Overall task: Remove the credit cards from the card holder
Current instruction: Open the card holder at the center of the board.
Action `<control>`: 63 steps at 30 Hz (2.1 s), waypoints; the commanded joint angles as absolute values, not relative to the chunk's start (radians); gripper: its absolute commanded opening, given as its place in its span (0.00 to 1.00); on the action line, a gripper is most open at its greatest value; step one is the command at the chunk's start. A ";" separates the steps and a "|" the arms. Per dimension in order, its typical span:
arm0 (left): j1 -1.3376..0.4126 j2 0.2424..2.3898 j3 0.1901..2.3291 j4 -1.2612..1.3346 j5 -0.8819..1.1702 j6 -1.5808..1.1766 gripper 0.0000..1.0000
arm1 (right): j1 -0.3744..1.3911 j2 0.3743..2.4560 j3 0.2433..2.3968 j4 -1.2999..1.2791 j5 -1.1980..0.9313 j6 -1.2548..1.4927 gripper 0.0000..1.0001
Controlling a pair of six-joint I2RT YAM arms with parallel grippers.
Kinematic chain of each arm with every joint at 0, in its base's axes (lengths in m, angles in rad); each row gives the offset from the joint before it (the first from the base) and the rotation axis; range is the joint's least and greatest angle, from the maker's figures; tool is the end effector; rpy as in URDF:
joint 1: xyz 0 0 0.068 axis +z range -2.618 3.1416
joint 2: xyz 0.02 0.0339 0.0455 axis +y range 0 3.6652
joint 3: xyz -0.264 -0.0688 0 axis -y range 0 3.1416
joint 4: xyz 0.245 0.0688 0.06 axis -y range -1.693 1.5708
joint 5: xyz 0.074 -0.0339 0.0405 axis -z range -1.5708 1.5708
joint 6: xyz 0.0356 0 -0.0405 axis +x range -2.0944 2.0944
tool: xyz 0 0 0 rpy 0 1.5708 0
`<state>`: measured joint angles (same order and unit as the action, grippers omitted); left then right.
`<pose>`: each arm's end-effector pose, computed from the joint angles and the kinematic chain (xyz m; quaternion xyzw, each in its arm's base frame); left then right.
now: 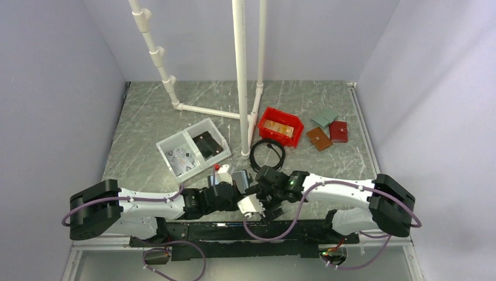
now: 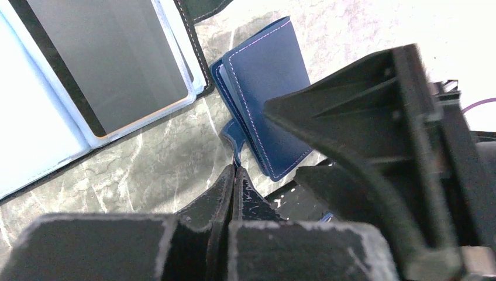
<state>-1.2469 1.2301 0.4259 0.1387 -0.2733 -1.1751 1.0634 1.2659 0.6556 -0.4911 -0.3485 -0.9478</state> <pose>0.0824 -0.2151 0.1606 -0.0276 0.8925 -0.3624 0.2672 0.0985 0.2021 0.1782 -0.8305 0.4790 0.1816 0.2189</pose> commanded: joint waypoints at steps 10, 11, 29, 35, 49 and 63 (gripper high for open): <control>-1.246 1.224 0.437 0.100 -0.272 -1.186 0.00 | 1.104 1.272 0.647 -0.422 -0.151 -0.887 0.63; -1.246 1.223 0.439 0.089 -0.275 -1.185 0.00 | 1.094 1.259 0.650 -0.430 -0.157 -0.887 0.59; -1.246 1.262 0.462 0.058 -0.260 -1.132 0.00 | 0.786 1.041 0.665 -0.561 -0.275 -0.869 0.19; -1.246 1.256 0.460 0.096 -0.235 -1.092 0.00 | 0.760 1.067 0.655 -0.558 -0.217 -0.809 0.17; -1.243 1.229 0.387 0.426 -0.265 -1.064 0.37 | 0.674 1.235 0.726 -0.579 -0.270 -0.668 0.04; -1.214 1.179 0.319 0.509 -0.335 -1.065 0.37 | 0.729 1.108 0.727 -0.590 -0.518 -0.726 0.72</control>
<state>-1.2224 1.1564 0.3542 0.3893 -0.3138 -1.0618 0.6594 1.1004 0.7078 -0.6136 -0.4580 -0.7105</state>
